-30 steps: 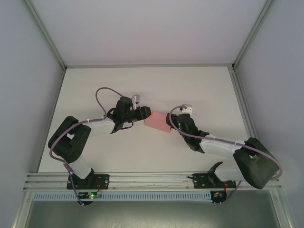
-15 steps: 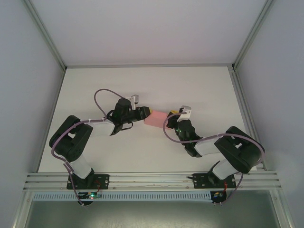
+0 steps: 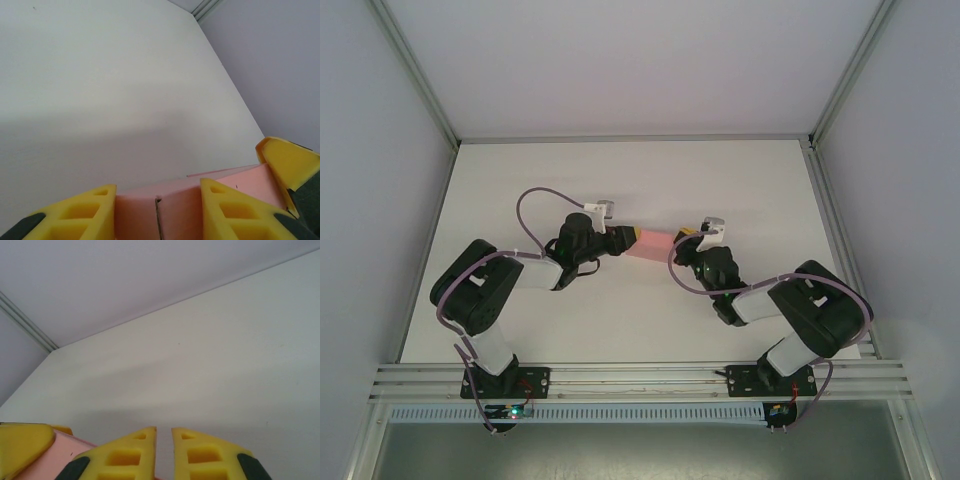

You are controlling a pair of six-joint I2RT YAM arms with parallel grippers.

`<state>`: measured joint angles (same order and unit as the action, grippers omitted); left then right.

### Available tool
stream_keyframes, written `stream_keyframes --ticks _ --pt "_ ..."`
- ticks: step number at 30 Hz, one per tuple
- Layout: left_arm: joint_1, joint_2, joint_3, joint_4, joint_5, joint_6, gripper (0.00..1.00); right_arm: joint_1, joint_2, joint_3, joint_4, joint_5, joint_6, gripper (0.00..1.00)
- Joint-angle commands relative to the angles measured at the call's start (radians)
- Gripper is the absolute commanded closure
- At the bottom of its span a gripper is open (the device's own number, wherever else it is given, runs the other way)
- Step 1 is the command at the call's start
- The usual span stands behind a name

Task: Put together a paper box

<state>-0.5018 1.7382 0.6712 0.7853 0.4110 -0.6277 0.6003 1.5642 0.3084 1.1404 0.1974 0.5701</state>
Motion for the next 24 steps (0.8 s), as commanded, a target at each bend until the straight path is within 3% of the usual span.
stream_keyframes --ticks 1,2,4,9,11,13,16,17,18,21,24 --pt "-0.025 0.044 0.001 -0.305 0.125 0.132 0.86 -0.02 0.035 0.023 -0.39 -0.14 -0.012 0.85" --pt "-0.024 0.041 0.035 -0.36 0.115 0.121 0.81 -0.031 0.018 0.044 -0.436 -0.151 0.0 0.84" --pt "-0.024 0.045 0.111 -0.472 0.095 0.109 0.8 -0.05 -0.02 0.099 -0.555 -0.163 0.011 0.79" --pt "-0.024 0.06 0.219 -0.573 0.079 0.085 0.65 -0.065 -0.09 0.254 -0.831 -0.162 -0.017 0.63" --pt "-0.024 0.054 0.239 -0.607 0.065 0.096 0.5 -0.085 -0.107 0.328 -0.98 -0.142 0.043 0.6" --pt "-0.023 0.038 0.241 -0.622 0.053 0.105 0.31 -0.093 -0.128 0.381 -1.05 -0.167 0.027 0.49" --pt "-0.024 0.003 0.264 -0.665 0.051 0.131 0.23 -0.096 -0.166 0.439 -1.095 -0.204 -0.037 0.39" --pt "-0.022 -0.011 0.277 -0.686 0.045 0.138 0.15 -0.102 -0.178 0.462 -1.117 -0.219 -0.068 0.36" --pt "-0.022 -0.025 0.298 -0.71 0.028 0.143 0.0 -0.105 -0.188 0.488 -1.135 -0.233 -0.122 0.28" --pt "-0.015 -0.073 0.363 -0.793 -0.049 0.168 0.0 -0.114 -0.207 0.559 -1.188 -0.315 -0.347 0.02" --pt "0.019 -0.138 0.424 -0.901 -0.187 0.171 0.0 -0.115 -0.201 0.641 -1.318 -0.454 -0.64 0.02"
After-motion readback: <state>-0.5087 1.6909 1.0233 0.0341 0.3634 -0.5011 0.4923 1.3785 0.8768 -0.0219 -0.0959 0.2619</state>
